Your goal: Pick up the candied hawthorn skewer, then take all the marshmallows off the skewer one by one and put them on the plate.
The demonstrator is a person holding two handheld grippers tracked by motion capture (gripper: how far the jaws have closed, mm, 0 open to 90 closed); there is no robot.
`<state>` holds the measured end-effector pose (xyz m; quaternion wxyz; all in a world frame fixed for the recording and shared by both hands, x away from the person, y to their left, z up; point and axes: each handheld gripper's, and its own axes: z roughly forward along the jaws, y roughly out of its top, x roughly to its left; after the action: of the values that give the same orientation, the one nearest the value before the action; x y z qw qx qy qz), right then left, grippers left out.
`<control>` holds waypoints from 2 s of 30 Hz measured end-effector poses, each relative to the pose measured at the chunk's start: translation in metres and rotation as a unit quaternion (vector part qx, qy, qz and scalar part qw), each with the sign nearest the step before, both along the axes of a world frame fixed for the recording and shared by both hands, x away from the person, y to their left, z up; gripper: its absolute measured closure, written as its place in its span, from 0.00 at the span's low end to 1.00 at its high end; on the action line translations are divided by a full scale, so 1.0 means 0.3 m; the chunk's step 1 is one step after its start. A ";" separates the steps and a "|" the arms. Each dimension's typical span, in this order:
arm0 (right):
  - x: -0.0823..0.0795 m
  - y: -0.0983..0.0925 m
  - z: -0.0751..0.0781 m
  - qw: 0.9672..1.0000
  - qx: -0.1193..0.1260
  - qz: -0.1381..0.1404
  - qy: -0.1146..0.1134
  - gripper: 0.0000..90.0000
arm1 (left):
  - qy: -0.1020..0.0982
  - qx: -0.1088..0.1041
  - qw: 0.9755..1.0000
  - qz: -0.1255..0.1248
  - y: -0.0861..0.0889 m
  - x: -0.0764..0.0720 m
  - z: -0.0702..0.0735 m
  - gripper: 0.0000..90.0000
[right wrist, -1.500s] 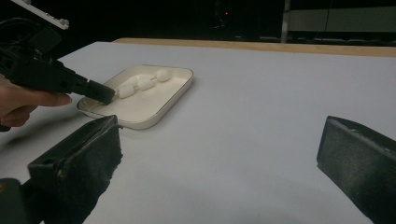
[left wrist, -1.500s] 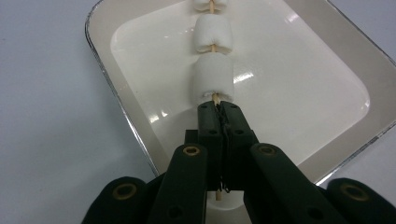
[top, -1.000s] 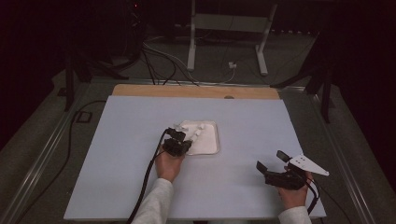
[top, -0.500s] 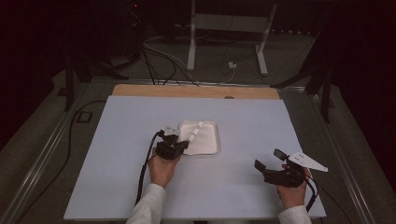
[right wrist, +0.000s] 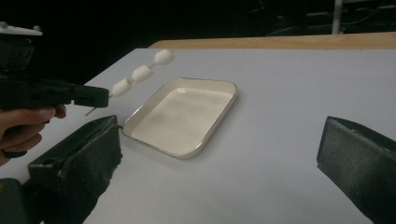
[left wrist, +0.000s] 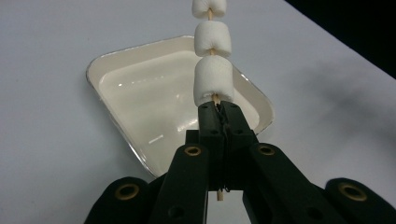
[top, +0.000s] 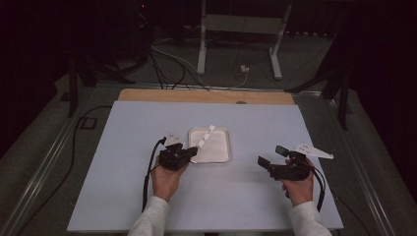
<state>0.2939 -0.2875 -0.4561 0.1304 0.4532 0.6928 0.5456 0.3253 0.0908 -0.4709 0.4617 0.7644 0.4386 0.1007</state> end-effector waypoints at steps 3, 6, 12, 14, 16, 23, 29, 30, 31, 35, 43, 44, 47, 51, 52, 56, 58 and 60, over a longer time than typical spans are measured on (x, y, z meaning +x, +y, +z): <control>0.019 0.015 0.015 1.000 -0.001 0.004 -0.005 0.00 | -0.004 -0.005 1.000 -0.002 0.007 -0.012 0.001 1.00; 0.039 0.032 0.038 1.000 0.000 0.010 -0.010 0.00 | -0.007 -0.010 1.000 -0.004 0.020 -0.022 0.003 1.00; 0.073 0.076 0.083 1.000 0.003 0.024 -0.007 0.00 | -0.018 -0.020 1.000 -0.004 0.047 -0.044 0.015 1.00; 0.084 0.093 0.096 0.999 0.004 0.031 -0.008 0.00 | -0.022 -0.025 0.999 -0.006 0.054 -0.053 0.017 1.00; 0.095 0.110 0.104 0.999 0.003 0.038 -0.010 0.00 | -0.025 -0.027 0.999 -0.007 0.059 -0.062 0.018 1.00; 0.137 0.173 0.116 0.998 0.005 0.059 0.004 0.00 | -0.038 -0.037 0.998 -0.019 0.074 -0.095 0.020 1.00; 0.165 0.233 0.115 0.997 0.007 0.076 0.023 0.00 | -0.050 -0.049 0.997 -0.020 0.088 -0.122 0.020 1.00; 0.171 0.242 0.113 0.997 0.011 0.079 0.026 0.00 | -0.051 -0.050 0.997 -0.021 0.090 -0.126 0.018 1.00; 0.176 0.249 0.113 0.996 0.015 0.080 0.031 0.00 | -0.052 -0.052 0.997 -0.022 0.090 -0.128 0.017 1.00; 0.193 0.272 0.109 0.995 0.028 0.087 0.041 0.01 | -0.058 -0.057 0.996 -0.030 0.092 -0.139 0.018 1.00; 0.212 0.332 0.090 0.990 0.044 0.111 0.076 0.13 | -0.064 -0.070 0.995 -0.038 0.086 -0.151 0.018 1.00; 0.214 0.340 0.090 0.989 0.044 0.113 0.080 0.17 | -0.065 -0.073 0.995 -0.039 0.084 -0.152 0.019 1.00; 0.223 0.364 0.090 0.986 0.057 0.122 0.100 0.28 | -0.065 -0.077 0.994 -0.043 0.080 -0.153 0.018 1.00; 0.238 0.394 0.085 0.980 0.080 0.138 0.122 0.46 | -0.070 -0.084 0.993 -0.051 0.070 -0.156 0.018 1.00; 0.242 0.401 0.082 0.978 0.086 0.139 0.131 0.50 | -0.070 -0.083 0.993 -0.053 0.069 -0.156 0.019 1.00; 0.253 0.421 0.068 0.971 0.110 0.142 0.156 0.63 | -0.069 -0.082 0.993 -0.059 0.058 -0.158 0.015 1.00; 0.253 0.426 0.063 0.969 0.114 0.142 0.165 0.68 | -0.066 -0.080 0.993 -0.060 0.057 -0.157 0.012 1.00; 0.254 0.425 0.061 0.967 0.124 0.142 0.174 0.74 | -0.062 -0.078 0.993 -0.063 0.054 -0.154 0.006 1.00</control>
<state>0.3703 -0.1600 -0.4378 -0.1278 0.4507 0.6891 0.5529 0.2790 0.1070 -0.4691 0.5516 0.7446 0.3663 0.0845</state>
